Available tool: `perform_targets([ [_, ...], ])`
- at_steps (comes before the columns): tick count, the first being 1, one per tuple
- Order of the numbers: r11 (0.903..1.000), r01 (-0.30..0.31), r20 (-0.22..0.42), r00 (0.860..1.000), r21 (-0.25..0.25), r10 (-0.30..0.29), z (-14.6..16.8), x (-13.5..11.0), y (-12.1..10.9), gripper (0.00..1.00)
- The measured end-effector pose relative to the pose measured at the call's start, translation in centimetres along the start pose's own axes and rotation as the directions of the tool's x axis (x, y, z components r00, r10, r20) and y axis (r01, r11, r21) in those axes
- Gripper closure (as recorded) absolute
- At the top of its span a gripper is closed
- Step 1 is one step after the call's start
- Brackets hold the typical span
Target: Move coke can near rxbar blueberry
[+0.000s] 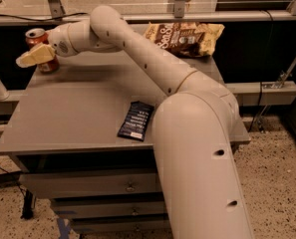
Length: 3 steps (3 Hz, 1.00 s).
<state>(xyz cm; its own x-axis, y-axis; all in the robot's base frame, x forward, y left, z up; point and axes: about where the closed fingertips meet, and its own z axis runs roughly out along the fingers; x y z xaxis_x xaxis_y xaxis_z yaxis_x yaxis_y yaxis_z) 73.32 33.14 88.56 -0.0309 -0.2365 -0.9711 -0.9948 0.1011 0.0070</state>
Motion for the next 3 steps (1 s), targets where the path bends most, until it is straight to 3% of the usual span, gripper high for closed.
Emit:
perform_targets([
  [2,0.9988,0.016,-0.036,0.999,0.046,-0.015,-1.2,0.5,-0.9,0.64],
  [3,0.9935,0.022,-0.041,0.999,0.112,-0.018,-5.5,-0.5,-2.4,0.88],
])
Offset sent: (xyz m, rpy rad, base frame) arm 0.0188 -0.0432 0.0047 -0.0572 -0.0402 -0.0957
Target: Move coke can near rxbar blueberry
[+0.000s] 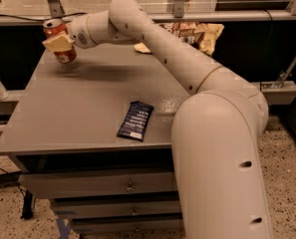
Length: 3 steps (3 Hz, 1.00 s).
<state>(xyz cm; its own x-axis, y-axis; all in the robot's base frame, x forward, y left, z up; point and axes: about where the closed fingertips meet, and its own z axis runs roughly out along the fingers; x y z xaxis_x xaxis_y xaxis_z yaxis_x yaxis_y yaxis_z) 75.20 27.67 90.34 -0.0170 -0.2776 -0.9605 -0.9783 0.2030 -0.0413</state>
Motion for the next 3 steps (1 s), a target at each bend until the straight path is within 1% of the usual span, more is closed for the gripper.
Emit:
perform_targets([
  [1,0.9965,-0.002,0.013,1.000,0.083,0.001,-5.9,-1.3,-1.3,1.00],
  [2,0.9846,-0.020,0.037,0.999,0.174,0.014,-12.9,-2.3,-1.1,1.00],
  [3,0.9661,-0.066,0.073,0.996,0.250,0.049,-18.8,-2.1,1.4,1.00],
])
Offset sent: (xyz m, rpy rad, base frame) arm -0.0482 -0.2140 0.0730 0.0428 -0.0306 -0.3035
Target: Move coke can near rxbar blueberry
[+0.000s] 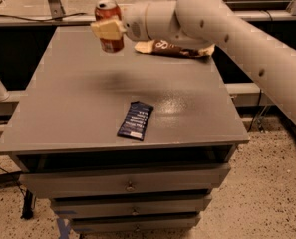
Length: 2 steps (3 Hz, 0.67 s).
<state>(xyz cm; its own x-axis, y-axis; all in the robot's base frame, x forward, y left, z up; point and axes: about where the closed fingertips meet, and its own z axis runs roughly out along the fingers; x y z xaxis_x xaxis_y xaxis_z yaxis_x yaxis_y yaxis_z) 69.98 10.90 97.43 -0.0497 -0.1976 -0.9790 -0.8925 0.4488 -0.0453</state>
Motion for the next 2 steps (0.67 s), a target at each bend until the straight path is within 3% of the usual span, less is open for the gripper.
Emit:
perform_targets([
  [1,0.9966,-0.060,0.019,0.998,0.057,0.059,-4.7,1.7,2.6,1.00],
  [2,0.9857,-0.120,0.009,0.993,0.118,0.120,-9.7,5.0,3.9,1.00],
])
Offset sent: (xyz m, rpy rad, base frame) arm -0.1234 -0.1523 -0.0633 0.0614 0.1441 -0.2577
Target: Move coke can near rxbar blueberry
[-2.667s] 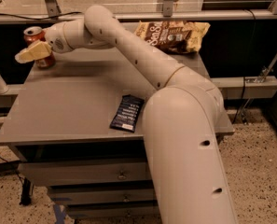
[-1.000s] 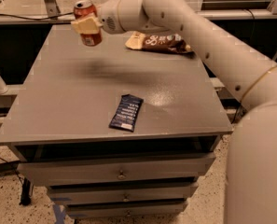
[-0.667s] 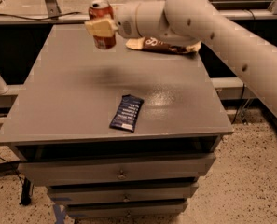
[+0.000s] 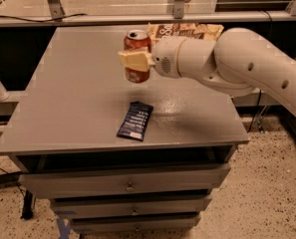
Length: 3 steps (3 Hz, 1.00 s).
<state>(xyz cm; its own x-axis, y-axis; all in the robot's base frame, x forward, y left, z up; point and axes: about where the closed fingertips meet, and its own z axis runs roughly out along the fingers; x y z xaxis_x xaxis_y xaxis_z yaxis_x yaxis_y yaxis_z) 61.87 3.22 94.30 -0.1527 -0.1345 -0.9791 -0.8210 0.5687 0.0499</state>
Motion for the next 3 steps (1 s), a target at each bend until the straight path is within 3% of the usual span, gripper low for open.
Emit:
perform_targets([
  [1,0.9985,-0.038,-0.019,0.999,0.040,0.039,-3.6,2.8,-0.7,1.00],
  [3,0.9963,-0.079,-0.060,0.995,0.033,0.081,-6.1,6.4,-2.9,1.00],
])
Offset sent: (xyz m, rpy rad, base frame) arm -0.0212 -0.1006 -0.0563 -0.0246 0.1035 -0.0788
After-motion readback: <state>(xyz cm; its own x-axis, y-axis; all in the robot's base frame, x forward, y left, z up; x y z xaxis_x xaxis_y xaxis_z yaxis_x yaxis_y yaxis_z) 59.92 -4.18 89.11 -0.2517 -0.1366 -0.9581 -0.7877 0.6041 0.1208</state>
